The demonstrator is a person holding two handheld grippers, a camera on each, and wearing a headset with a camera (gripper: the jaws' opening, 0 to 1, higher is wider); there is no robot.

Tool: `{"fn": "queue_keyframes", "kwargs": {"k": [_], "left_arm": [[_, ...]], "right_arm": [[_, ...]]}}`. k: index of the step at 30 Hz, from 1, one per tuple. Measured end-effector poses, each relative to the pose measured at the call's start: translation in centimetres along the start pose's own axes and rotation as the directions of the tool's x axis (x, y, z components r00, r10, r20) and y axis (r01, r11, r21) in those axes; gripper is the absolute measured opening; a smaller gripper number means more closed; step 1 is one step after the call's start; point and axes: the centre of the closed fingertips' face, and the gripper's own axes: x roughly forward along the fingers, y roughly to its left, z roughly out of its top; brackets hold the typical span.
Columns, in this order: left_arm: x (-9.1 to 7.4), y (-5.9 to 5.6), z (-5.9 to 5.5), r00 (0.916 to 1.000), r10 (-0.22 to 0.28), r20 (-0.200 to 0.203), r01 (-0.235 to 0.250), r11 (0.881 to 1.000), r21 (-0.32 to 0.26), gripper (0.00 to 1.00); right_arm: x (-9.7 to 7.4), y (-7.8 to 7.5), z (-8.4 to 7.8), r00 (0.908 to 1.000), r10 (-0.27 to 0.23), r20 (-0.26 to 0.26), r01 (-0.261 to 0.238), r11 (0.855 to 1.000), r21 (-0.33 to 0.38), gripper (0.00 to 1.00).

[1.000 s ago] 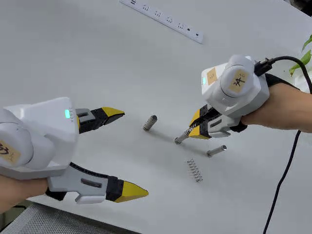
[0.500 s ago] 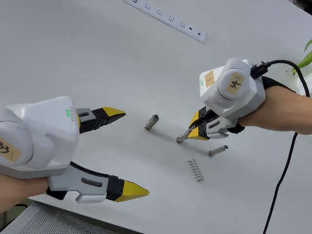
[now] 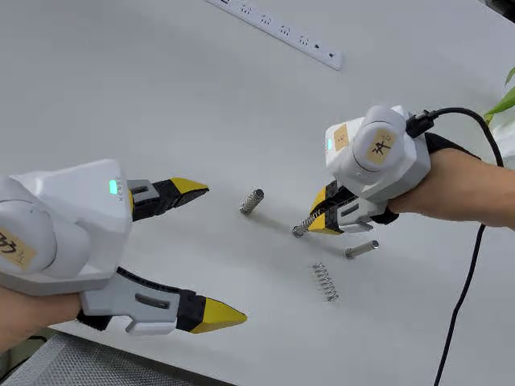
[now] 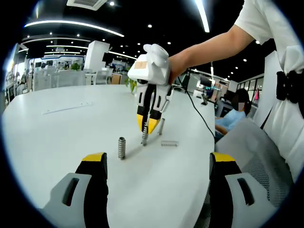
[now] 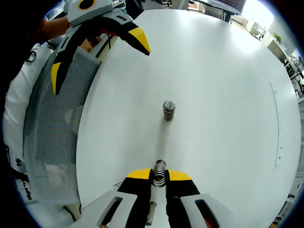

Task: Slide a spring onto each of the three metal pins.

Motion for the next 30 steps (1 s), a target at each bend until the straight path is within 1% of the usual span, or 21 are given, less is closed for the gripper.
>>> {"fn": "queue_keyframes", "kwargs": {"k": [20,30], "left_arm": [[-0.1,0.0,-0.1,1.0,-0.002,0.001,0.002,1.0,-0.004,0.87],[-0.2,0.1,0.0,1.0,0.002,-0.002,-0.002,1.0,-0.004,0.87]], "right_arm": [[1.6,0.0,-0.2,0.9999,-0.01,-0.007,0.01,1.0,-0.009,0.08],[1.7,0.1,0.0,0.9999,-0.01,0.005,0.01,1.0,0.0,0.08]]}}
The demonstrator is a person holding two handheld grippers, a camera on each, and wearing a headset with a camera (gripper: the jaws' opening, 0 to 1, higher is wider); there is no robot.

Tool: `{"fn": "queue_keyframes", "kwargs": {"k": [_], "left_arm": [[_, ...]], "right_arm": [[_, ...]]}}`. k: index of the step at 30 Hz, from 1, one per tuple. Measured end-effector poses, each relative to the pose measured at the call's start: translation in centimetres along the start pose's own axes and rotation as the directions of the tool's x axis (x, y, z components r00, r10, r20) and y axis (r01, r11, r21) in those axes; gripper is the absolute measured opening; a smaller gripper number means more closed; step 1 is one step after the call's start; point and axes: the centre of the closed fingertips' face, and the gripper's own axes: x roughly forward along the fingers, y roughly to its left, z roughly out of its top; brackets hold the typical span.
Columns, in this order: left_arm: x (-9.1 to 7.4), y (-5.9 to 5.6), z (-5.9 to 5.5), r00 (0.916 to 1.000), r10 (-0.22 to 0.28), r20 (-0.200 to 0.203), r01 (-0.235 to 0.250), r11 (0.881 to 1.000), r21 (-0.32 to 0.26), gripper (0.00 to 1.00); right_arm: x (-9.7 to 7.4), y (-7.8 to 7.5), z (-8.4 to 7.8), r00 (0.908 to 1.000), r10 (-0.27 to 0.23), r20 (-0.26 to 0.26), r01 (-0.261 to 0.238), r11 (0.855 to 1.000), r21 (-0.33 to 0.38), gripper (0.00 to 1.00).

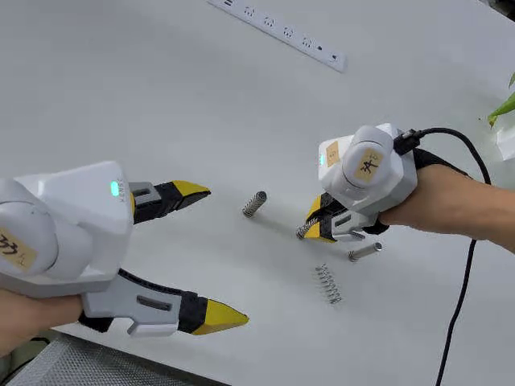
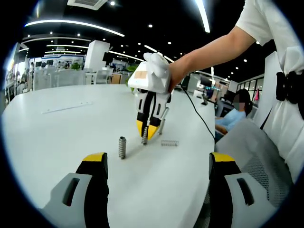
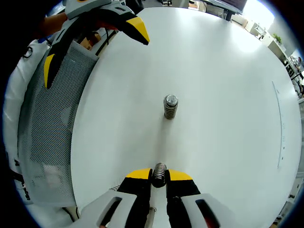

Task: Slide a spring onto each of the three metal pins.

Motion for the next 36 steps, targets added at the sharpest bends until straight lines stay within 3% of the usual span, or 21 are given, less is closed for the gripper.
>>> {"fn": "queue_keyframes", "kwargs": {"k": [14,22,24,32,36], "left_arm": [[-0.1,-0.2,0.3,0.9999,-0.004,-0.016,0.004,1.0,0.014,0.86],[-0.2,-0.6,0.6,0.9992,-0.016,-0.037,0.018,0.999,0.037,0.86],[-0.2,-0.7,0.7,0.9988,-0.018,-0.045,0.02,0.999,0.045,0.86],[-0.2,-1.3,0.9,0.9968,-0.031,-0.074,0.036,0.997,0.068,0.85],[0.0,-1.6,1.1,0.9948,-0.043,-0.093,0.05,0.995,0.083,0.84]], "right_arm": [[-0.6,0.0,0.3,0.9991,-0.018,0.039,0.017,1.0,0.024,0.15],[-2.5,-0.5,0.6,0.992,-0.078,0.1,0.072,0.995,0.063,0.22],[-3.2,-0.4,0.8,0.9869,-0.095,0.13,0.085,0.993,0.084,0.24],[-6.4,0.3,1.3,0.9522,-0.177,0.249,0.141,0.978,0.155,0.34],[-8.0,0.8,1.1,0.9272,-0.223,0.301,0.168,0.966,0.199,0.37]]}}
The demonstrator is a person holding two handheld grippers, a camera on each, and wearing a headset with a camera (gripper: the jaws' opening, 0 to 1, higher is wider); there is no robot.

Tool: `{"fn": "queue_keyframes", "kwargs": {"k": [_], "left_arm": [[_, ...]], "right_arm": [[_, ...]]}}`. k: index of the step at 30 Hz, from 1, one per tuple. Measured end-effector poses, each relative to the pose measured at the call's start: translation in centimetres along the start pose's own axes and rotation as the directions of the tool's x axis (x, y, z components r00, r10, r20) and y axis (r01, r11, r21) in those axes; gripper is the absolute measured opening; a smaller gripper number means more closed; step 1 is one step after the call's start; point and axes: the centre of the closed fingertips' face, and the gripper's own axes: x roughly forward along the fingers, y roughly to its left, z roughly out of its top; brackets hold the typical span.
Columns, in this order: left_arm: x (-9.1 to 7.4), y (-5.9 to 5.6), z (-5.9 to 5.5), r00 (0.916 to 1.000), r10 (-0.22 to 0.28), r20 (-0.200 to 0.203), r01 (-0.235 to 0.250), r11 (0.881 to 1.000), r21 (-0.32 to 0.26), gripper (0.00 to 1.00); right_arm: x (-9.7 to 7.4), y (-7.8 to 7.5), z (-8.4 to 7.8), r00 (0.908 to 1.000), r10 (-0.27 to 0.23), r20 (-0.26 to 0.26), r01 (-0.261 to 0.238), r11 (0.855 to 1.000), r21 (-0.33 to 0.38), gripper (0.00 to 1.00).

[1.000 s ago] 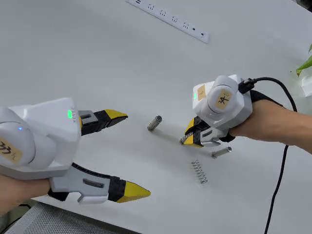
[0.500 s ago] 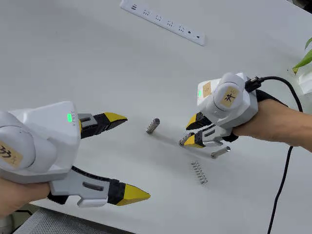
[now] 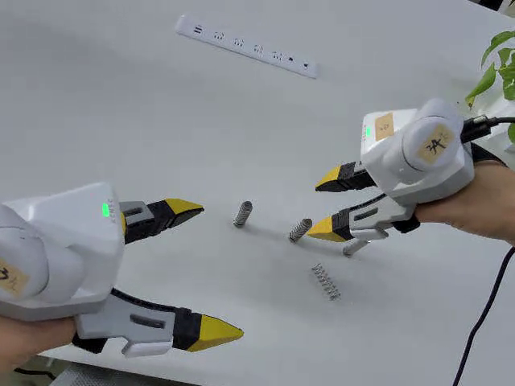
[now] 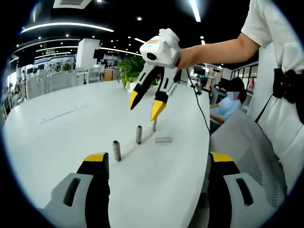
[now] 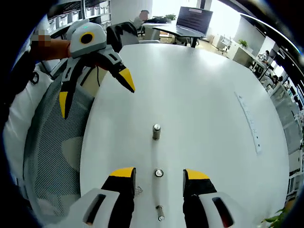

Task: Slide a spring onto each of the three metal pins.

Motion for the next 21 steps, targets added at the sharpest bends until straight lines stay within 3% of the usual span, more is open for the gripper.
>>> {"fn": "queue_keyframes", "kwargs": {"k": [7,11,14,21], "left_arm": [[0.3,-0.5,0.1,0.9993,-0.018,-0.034,0.018,1.0,0.026,0.83],[0.4,-0.9,0.2,0.9982,-0.031,-0.051,0.033,0.998,0.046,0.82],[0.6,-1.1,0.3,0.9964,-0.039,-0.075,0.045,0.996,0.073,0.81],[1.9,-1.8,0.5,0.9889,-0.066,-0.133,0.083,0.988,0.128,0.76]], "right_arm": [[-3.0,0.6,-0.4,0.9909,-0.091,0.1,0.081,0.992,0.095,0.44],[-4.8,0.8,-1.0,0.9745,-0.148,0.169,0.118,0.977,0.176,0.5],[-6.4,1.3,-1.8,0.9544,-0.187,0.233,0.13,0.963,0.237,0.56],[-8.3,3.6,-4.3,0.9219,-0.221,0.318,0.117,0.942,0.315,0.71]]}}
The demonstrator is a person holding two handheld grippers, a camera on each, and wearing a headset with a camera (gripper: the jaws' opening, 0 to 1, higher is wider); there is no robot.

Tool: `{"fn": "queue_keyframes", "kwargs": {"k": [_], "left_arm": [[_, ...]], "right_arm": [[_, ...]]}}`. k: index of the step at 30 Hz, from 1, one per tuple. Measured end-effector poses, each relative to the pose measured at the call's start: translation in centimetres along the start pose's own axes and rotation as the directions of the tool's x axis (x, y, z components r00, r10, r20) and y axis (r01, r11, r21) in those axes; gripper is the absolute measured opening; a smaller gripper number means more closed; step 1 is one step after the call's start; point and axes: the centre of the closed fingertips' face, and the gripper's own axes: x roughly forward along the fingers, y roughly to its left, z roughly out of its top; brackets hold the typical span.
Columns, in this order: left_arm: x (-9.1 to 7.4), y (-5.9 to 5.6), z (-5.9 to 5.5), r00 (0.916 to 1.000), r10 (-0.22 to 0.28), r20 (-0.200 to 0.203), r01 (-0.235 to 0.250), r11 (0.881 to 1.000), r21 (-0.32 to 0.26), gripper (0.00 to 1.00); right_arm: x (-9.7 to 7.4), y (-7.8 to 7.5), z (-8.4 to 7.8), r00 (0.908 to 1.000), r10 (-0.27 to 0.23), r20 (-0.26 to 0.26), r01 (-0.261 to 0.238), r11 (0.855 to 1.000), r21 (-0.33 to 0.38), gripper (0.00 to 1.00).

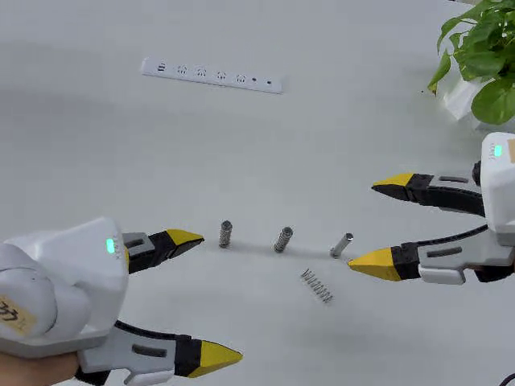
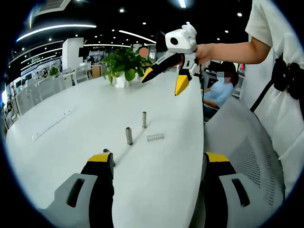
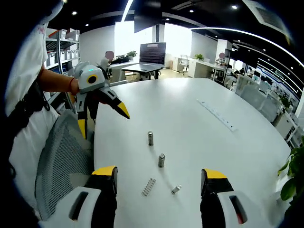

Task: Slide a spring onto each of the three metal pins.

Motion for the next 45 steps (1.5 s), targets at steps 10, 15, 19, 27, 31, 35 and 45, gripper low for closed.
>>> {"fn": "queue_keyframes", "kwargs": {"k": [10,15,19,27,31,35,45], "left_arm": [[4.0,-0.8,0.6,0.9876,-0.055,-0.147,0.079,0.982,0.169,0.64],[6.7,-0.9,0.7,0.9703,-0.062,-0.234,0.129,0.951,0.281,0.55],[8.4,-0.7,-0.1,0.948,-0.035,-0.316,0.163,0.908,0.386,0.42],[11.8,-0.6,-0.7,0.929,-0.035,-0.368,0.195,0.892,0.408,0.35],[12.9,-0.4,-1.4,0.9091,-0.031,-0.415,0.228,0.872,0.434,0.34],[13.7,-0.2,-1.8,0.8959,-0.036,-0.443,0.254,0.859,0.444,0.34],[15.6,0.3,-2.6,0.8494,-0.027,-0.527,0.329,0.808,0.488,0.29]], "right_arm": [[-2.2,1.8,-3.0,0.9977,-0.002,0.068,-0.003,0.998,0.069,0.82],[-3.0,2.0,-4.4,0.9952,-0.018,0.096,0.008,0.995,0.102,0.84],[-3.4,2.2,-5.4,0.9939,-0.031,0.106,0.017,0.992,0.125,0.84],[-4.5,2.4,-7.5,0.99,-0.072,0.121,0.05,0.983,0.176,0.83],[-5.0,2.7,-8.5,0.9873,-0.078,0.139,0.052,0.981,0.187,0.87],[-5.2,3.0,-9.4,0.9873,-0.073,0.141,0.047,0.983,0.18,0.91],[-5.1,3.1,-11.3,0.9884,-0.069,0.135,0.042,0.981,0.192,0.91]]}}
